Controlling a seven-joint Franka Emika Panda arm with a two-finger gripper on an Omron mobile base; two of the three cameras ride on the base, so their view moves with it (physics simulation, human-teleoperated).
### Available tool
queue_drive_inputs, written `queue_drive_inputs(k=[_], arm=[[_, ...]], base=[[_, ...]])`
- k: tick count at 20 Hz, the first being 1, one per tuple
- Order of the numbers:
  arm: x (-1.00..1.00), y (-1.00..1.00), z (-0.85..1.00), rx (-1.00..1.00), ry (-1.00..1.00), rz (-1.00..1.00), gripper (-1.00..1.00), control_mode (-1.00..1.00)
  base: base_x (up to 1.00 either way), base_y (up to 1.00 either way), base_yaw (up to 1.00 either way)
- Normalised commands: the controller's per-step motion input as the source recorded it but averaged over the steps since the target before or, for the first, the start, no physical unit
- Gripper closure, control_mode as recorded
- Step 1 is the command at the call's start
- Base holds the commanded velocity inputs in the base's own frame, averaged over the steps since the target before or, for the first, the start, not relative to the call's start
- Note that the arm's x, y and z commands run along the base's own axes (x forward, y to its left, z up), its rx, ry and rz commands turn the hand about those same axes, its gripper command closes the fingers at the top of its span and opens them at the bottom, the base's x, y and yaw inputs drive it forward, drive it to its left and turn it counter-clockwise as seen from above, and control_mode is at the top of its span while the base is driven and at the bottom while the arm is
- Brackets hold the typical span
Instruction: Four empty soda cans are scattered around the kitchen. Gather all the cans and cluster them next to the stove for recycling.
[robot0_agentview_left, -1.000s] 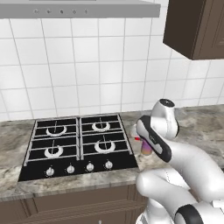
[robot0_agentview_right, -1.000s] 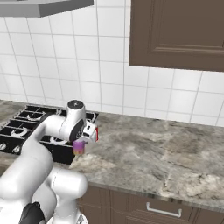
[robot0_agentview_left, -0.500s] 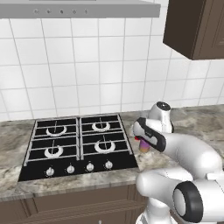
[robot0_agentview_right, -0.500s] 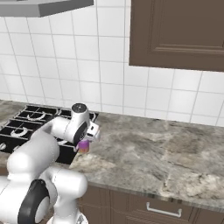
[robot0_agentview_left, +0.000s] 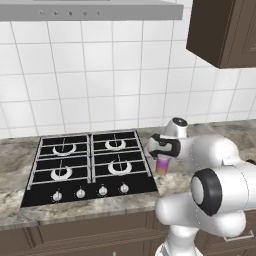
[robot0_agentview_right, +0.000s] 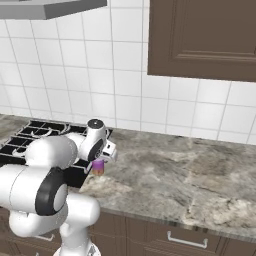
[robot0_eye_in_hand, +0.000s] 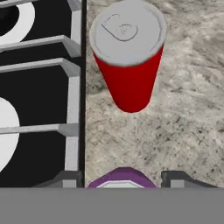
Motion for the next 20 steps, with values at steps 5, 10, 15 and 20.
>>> queue_drive_inputs(k=[5, 10, 15, 20], arm=[[0.23, 0.0, -0.34, 0.0, 0.07, 0.0, 1.0, -1.0], [0.09, 0.0, -0.36, 0.0, 0.09, 0.0, 1.0, -1.0], [-0.2, 0.0, -0.17, 0.0, 0.08, 0.0, 1.0, -1.0], [-0.4, 0.0, -0.07, 0.0, 0.03, 0.0, 1.0, -1.0]], base=[[0.0, 0.0, 0.0], [0.0, 0.0, 0.0], [0.0, 0.0, 0.0], [0.0, 0.0, 0.0]])
